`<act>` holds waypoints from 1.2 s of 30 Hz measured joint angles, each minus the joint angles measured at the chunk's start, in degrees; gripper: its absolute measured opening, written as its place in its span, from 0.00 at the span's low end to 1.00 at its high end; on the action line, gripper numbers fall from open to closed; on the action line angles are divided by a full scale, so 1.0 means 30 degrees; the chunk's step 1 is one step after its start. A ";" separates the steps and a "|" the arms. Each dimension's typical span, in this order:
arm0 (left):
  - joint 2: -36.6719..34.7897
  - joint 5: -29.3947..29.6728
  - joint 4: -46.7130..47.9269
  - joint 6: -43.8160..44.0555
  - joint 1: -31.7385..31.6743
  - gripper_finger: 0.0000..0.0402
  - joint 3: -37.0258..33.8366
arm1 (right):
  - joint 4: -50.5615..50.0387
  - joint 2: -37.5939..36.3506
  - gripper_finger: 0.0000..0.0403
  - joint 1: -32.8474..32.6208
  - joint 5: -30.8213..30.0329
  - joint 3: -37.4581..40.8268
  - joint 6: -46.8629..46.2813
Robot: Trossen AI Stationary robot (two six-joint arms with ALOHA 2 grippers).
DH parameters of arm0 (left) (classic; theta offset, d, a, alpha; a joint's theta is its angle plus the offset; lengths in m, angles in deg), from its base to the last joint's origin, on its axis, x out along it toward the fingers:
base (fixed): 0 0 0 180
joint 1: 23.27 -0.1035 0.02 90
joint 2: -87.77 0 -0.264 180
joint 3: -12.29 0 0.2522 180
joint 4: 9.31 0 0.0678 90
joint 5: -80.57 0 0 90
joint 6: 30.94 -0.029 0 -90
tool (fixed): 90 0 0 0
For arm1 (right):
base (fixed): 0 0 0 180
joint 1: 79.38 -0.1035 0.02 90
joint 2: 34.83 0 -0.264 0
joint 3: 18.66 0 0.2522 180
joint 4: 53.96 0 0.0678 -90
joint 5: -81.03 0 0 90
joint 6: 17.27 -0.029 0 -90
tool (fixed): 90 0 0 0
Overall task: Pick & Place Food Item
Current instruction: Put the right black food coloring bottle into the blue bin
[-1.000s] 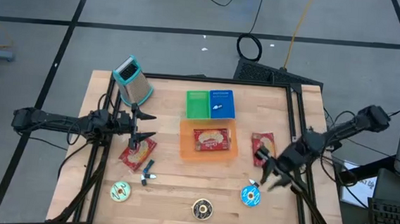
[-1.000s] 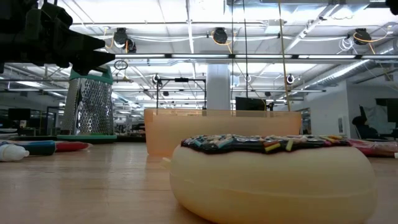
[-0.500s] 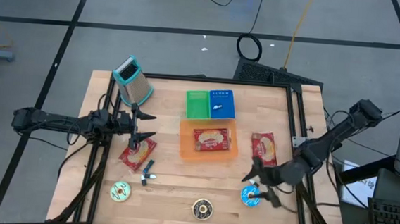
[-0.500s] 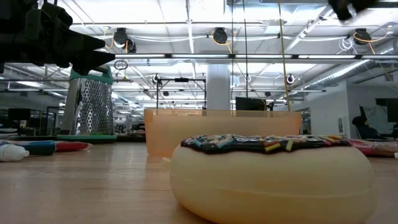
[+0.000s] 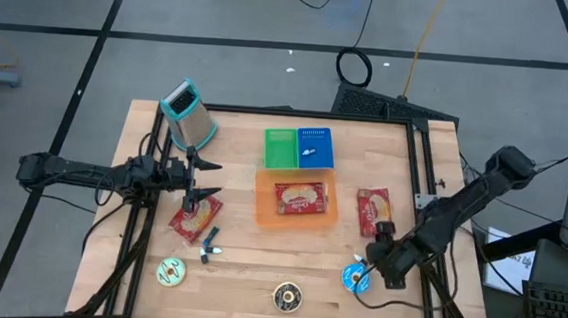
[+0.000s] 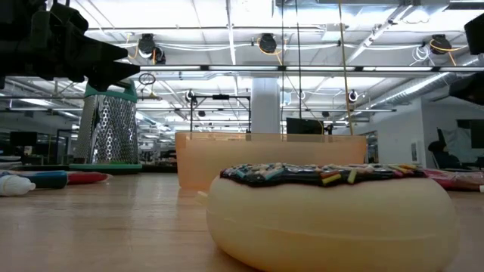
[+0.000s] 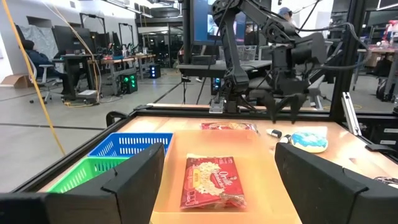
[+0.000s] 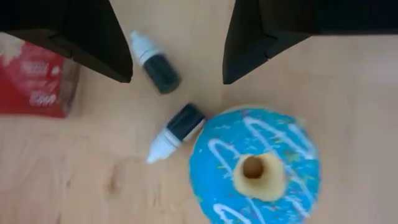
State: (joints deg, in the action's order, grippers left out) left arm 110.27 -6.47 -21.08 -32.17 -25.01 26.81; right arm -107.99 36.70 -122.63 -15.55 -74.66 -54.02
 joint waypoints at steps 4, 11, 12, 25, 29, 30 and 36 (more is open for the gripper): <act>0.0000 0.0000 -0.0002 0.0000 0.0005 0.76 0.0000 | 0.0450 0.1013 0.58 0.0007 -0.0349 0.0509 0.1260; 0.0000 0.0000 -0.0002 0.0000 -0.0001 0.76 0.0000 | 0.1561 0.1675 0.53 0.0301 -0.0264 0.1284 0.1549; 0.0000 0.0000 -0.0002 0.0000 0.0005 0.76 0.0000 | 0.1568 0.1669 0.52 0.0352 -0.0277 0.1297 0.1517; 0.0000 0.0000 -0.0002 0.0000 0.0001 0.76 0.0000 | 0.2299 0.1669 0.29 0.0423 -0.0230 0.1859 0.1634; -0.0003 0.0000 -0.0002 0.0000 0.0003 0.76 0.0000 | 0.3053 0.1603 0.27 0.0424 -0.0257 0.2342 0.1632; 0.0000 0.0000 -0.0002 0.0000 -0.0001 0.76 0.0000 | 0.3024 0.1603 0.26 0.0430 -0.0263 0.2374 0.1632; -0.0006 0.0000 -0.0002 0.0000 0.0005 0.76 0.0000 | 0.3018 0.1545 0.20 0.0430 -0.0263 0.2397 0.1410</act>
State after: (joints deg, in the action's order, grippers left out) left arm 110.25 -6.47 -21.09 -32.17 -24.99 26.81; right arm -98.94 41.33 -121.34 -16.34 -67.46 -49.79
